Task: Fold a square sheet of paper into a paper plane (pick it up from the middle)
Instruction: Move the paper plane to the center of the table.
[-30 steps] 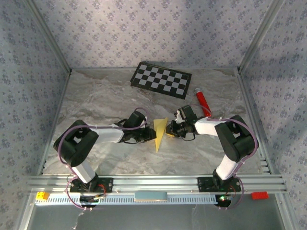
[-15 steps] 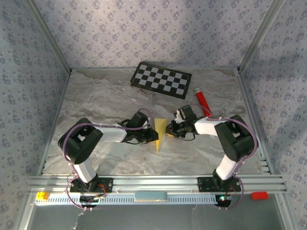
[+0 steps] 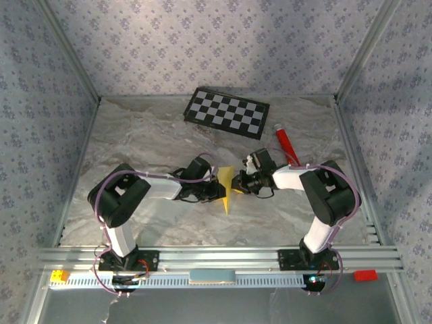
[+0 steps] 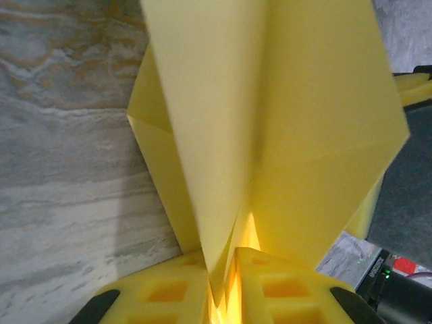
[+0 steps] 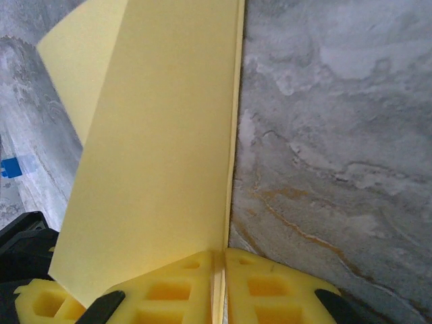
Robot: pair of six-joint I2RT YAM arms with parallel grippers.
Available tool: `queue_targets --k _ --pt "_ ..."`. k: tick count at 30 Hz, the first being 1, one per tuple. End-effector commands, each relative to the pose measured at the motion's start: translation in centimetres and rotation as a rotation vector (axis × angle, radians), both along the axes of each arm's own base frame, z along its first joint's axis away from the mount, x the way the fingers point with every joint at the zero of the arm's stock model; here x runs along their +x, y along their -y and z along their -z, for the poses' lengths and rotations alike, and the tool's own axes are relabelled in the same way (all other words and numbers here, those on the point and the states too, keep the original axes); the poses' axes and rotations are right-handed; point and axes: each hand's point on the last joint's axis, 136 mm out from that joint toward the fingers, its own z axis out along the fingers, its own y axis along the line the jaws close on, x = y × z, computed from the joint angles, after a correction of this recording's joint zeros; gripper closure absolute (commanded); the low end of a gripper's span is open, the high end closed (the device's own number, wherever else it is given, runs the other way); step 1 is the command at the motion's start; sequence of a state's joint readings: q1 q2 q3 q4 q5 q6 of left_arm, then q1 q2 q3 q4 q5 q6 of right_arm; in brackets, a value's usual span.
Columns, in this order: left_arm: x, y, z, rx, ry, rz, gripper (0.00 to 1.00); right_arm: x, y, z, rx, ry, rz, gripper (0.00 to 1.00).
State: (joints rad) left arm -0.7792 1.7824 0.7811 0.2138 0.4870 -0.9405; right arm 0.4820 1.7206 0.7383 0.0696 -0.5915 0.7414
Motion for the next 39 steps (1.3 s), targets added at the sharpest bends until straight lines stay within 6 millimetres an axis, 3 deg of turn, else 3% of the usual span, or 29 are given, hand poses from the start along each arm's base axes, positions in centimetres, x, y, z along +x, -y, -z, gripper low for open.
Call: queue_targets --k 1,10,18,25,32,39 --pt "0.3 1.3 -0.9 -0.051 0.006 0.020 0.89 -0.4 -0.3 0.3 0.010 -0.024 -0.010 0.87" --pt "0.8 0.9 -2.7 -0.039 0.048 -0.005 0.99 -0.2 0.1 -0.2 0.007 -0.012 0.003 0.86" --pt "1.2 -6.0 -3.2 0.402 0.138 -0.061 1.00 0.6 1.1 -1.9 -0.006 0.039 0.040 0.82" --pt "1.0 -10.0 -3.4 0.630 0.145 -0.057 1.00 1.1 0.6 -3.2 0.006 0.072 0.037 0.81" --pt "0.6 -11.0 -2.8 0.701 0.128 -0.035 1.00 1.1 0.2 -3.4 0.006 0.074 0.029 0.81" --pt "0.5 -10.7 -1.8 0.716 0.102 -0.009 0.98 0.9 0.2 -2.9 0.000 0.064 0.024 0.81"
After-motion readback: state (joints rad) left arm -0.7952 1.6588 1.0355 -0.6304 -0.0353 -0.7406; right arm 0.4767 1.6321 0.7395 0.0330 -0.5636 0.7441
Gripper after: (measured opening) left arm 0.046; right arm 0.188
